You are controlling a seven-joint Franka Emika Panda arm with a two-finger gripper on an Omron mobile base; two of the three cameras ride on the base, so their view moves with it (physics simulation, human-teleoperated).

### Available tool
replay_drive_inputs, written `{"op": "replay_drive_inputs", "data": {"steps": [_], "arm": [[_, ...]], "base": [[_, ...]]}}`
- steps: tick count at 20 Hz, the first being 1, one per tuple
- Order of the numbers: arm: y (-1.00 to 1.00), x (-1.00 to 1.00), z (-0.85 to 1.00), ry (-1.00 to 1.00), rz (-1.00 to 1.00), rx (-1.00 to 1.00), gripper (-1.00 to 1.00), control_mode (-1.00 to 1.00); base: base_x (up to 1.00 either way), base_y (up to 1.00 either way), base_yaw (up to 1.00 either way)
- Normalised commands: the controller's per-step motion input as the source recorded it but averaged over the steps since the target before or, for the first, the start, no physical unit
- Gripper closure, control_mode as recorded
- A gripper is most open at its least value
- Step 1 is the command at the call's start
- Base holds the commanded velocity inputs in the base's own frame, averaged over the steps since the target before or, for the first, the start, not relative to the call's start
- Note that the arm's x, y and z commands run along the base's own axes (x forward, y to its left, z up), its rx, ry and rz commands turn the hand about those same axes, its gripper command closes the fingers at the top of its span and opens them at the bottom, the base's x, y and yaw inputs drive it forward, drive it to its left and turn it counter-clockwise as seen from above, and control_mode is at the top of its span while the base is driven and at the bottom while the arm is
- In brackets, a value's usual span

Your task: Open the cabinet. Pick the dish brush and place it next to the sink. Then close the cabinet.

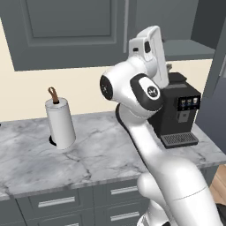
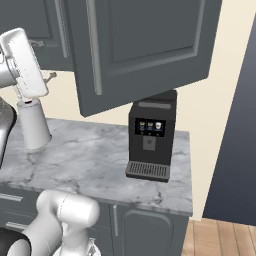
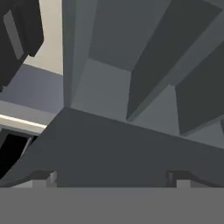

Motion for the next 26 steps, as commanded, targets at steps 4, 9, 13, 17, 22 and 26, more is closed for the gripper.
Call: {"op": "replay_drive_inputs", "data": {"steps": [4, 9, 13, 17, 22, 26], "arm": [[-0.32, -0.43, 0.01, 0.00, -0.08, 0.06, -1.00, -1.00], [-0.52, -0.17, 0.00, 0.00, -0.05, 0.01, -1.00, -1.00], [-0.66, 0.07, 0.00, 0.00, -0.11, 0.00, -1.00, -1.00], [-0.42, 0.27, -0.08, 0.00, -0.08, 0.00, -1.00, -1.00], [-0.41, 0.34, -0.19, 0.00, -0.11, 0.00, -1.00, -1.00], [-0.75, -0.05, 0.00, 0.00, -0.19, 0.02, -1.00, -1.00]], "base": [[0.00, 0.00, 0.00], [0.00, 0.00, 0.00], [0.00, 0.00, 0.00], [0.00, 0.00, 0.00], [0.00, 0.00, 0.00], [0.00, 0.00, 0.00]]}}
